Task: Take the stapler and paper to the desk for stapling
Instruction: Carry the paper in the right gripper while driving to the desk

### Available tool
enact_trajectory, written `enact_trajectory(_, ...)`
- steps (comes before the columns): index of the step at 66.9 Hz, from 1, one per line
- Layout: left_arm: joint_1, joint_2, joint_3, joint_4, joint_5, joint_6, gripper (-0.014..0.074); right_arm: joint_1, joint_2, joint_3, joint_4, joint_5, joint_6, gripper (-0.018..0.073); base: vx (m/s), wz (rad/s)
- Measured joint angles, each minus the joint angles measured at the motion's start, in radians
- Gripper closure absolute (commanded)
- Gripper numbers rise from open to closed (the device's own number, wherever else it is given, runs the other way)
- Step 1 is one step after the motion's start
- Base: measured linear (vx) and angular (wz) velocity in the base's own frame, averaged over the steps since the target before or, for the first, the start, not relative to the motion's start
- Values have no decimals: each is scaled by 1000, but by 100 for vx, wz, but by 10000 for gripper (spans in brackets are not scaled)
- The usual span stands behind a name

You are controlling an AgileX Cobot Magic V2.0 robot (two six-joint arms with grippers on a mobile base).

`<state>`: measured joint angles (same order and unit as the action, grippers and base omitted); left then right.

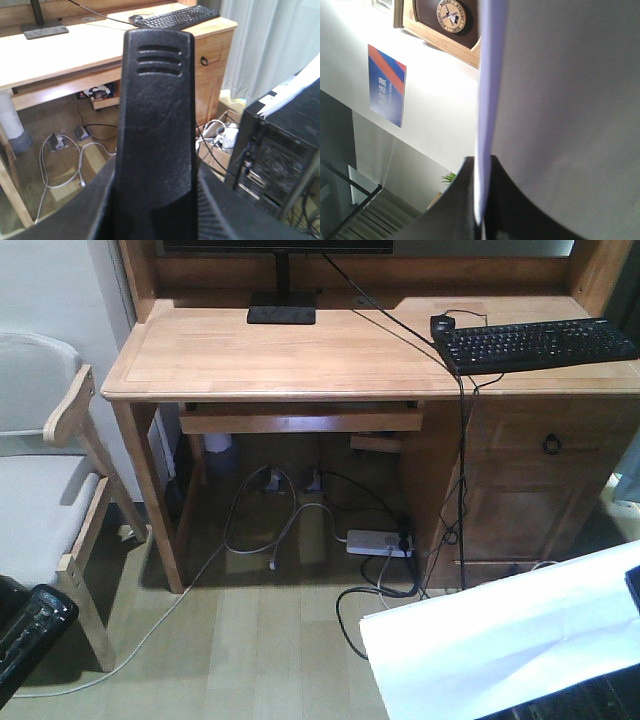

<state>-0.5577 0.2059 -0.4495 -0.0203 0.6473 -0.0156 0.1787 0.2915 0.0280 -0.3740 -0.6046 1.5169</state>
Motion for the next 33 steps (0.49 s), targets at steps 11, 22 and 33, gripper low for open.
enact_trajectory(11,0,0,0,0,0,0,603,0,0,0,0,0,0,564,15,-2)
enact_trajectory(22,0,0,0,0,0,0,603,0,0,0,0,0,0,564,14,-1)
enact_trajectory(33,0,0,0,0,0,0,603,0,0,0,0,0,0,564,14,0)
